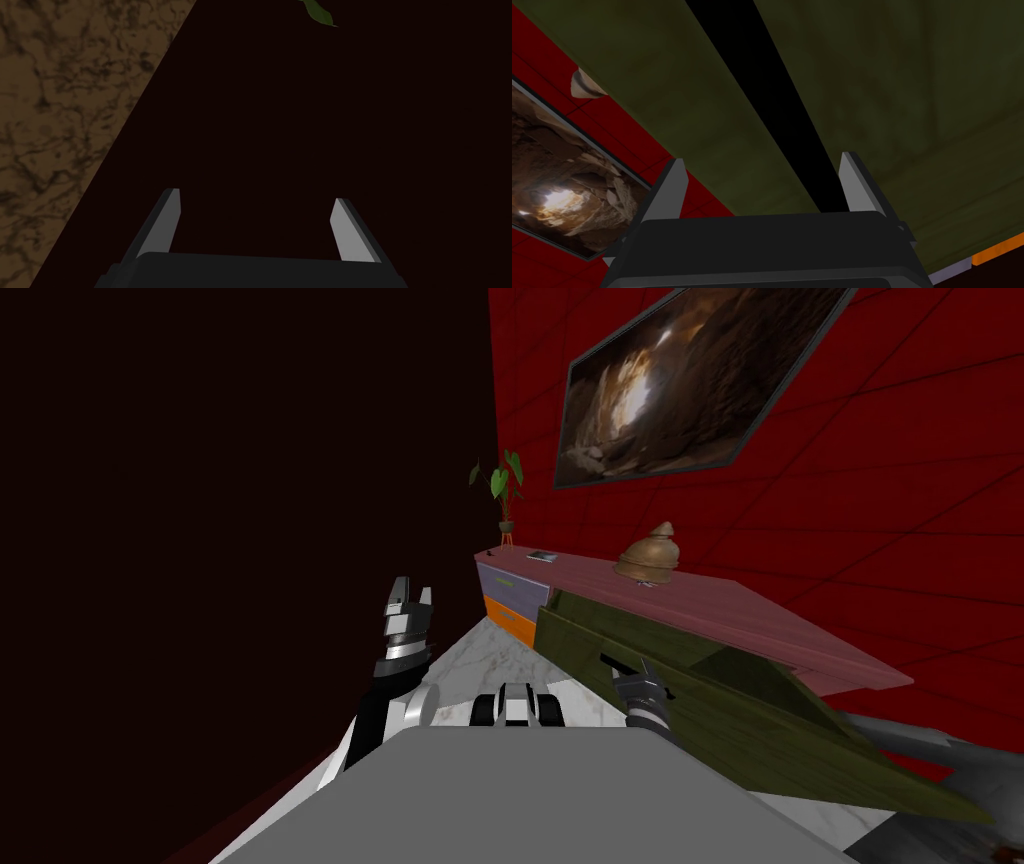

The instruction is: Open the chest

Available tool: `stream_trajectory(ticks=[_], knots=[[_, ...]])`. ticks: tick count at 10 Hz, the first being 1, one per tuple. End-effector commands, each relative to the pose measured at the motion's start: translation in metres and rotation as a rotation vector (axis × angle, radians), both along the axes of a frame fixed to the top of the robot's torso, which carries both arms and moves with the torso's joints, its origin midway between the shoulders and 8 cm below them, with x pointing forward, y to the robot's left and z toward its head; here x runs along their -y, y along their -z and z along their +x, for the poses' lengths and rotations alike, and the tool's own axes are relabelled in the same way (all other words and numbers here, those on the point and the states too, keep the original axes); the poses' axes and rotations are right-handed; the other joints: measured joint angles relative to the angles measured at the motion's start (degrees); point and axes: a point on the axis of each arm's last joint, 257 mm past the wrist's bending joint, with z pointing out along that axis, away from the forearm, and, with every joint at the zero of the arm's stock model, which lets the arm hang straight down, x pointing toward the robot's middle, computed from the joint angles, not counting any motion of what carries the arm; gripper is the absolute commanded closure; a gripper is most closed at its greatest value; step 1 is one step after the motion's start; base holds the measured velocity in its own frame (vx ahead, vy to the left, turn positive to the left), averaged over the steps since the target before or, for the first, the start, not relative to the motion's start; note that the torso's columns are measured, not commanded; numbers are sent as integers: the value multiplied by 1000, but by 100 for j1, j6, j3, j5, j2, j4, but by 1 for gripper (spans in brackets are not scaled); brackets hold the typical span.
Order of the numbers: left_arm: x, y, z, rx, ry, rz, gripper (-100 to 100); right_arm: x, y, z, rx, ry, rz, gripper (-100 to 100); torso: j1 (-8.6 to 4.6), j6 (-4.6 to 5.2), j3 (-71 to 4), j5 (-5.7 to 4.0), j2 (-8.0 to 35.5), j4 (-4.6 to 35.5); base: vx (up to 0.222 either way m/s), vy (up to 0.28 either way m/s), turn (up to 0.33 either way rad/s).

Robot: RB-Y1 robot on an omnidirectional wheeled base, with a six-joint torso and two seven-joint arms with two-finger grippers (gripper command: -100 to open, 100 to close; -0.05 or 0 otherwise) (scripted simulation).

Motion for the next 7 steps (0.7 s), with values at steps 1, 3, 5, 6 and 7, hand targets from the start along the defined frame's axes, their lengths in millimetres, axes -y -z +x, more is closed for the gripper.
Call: stream_trajectory(ticks=[1, 3, 5, 6, 7], knots=[[0, 0, 0, 0, 0, 0, 0, 0, -2, -1, -1, -2, 1, -100, 8, 4, 3, 9, 9, 6, 14, -9, 2], [0, 0, 0, 0, 0, 0, 0, -1, 3, -4, -13, -4, 4, 0, -11, 4, 4, -17, -4, -13, 3, -2, 1], [0, 0, 0, 0, 0, 0, 0, -1, 7, -5, -22, -5, 7, 0, -32, 3, -6, -31, -26, -26, 0, 0, 0], [0, 0, 0, 0, 0, 0, 0, -2, 8, -6, -25, -5, 8, 0, -38, 3, -8, -36, -32, -31, 0, 0, 0], [0, 0, 0, 0, 0, 0, 0, -2, 9, -6, -27, -5, 9, 0, -42, 3, -9, -41, -36, -34, 0, 0, 0]])
